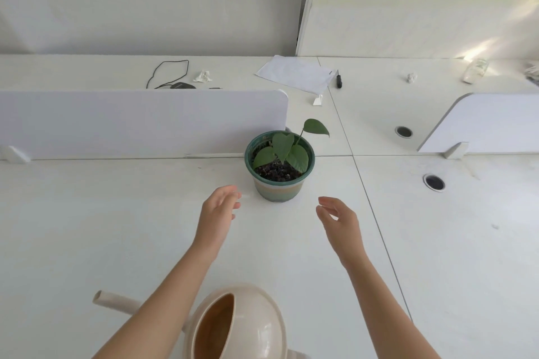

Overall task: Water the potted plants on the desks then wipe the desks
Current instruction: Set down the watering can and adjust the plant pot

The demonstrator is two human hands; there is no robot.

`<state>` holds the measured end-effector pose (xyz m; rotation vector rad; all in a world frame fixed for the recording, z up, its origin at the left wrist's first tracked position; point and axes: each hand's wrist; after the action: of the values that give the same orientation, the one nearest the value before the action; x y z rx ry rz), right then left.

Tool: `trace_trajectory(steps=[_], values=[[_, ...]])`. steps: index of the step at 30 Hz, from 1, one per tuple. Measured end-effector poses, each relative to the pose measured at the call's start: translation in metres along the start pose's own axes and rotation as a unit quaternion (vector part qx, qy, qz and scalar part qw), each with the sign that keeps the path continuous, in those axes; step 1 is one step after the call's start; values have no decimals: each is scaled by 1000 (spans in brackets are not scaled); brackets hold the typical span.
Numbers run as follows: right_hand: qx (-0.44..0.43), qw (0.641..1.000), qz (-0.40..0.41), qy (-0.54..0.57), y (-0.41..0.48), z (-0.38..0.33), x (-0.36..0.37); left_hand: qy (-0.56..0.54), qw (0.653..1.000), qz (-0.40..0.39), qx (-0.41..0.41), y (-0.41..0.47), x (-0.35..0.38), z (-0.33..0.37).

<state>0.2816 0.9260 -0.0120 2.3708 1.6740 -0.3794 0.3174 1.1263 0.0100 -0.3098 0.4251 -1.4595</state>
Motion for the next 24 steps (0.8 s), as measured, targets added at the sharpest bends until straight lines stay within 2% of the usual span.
trace_trajectory(steps=[5, 11, 20, 24], values=[[3, 1000, 18, 19, 39, 7, 12, -6, 999, 26, -31, 57, 21, 7], [9, 996, 20, 82, 66, 5, 25, -27, 999, -14, -33, 95, 42, 15], [-13, 986, -11, 165, 66, 2, 38, -50, 996, -59, -40, 95, 60, 12], [22, 981, -12, 193, 73, 1, 37, -81, 994, -53, -49, 83, 71, 12]])
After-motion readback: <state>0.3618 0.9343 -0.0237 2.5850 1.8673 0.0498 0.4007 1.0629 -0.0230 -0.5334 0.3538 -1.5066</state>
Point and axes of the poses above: each hand's wrist, its own y-axis towards the middle knuckle, its own x-axis out of the palm, z = x × y, and after that the axes turned 12 degrees about -x, right-handed
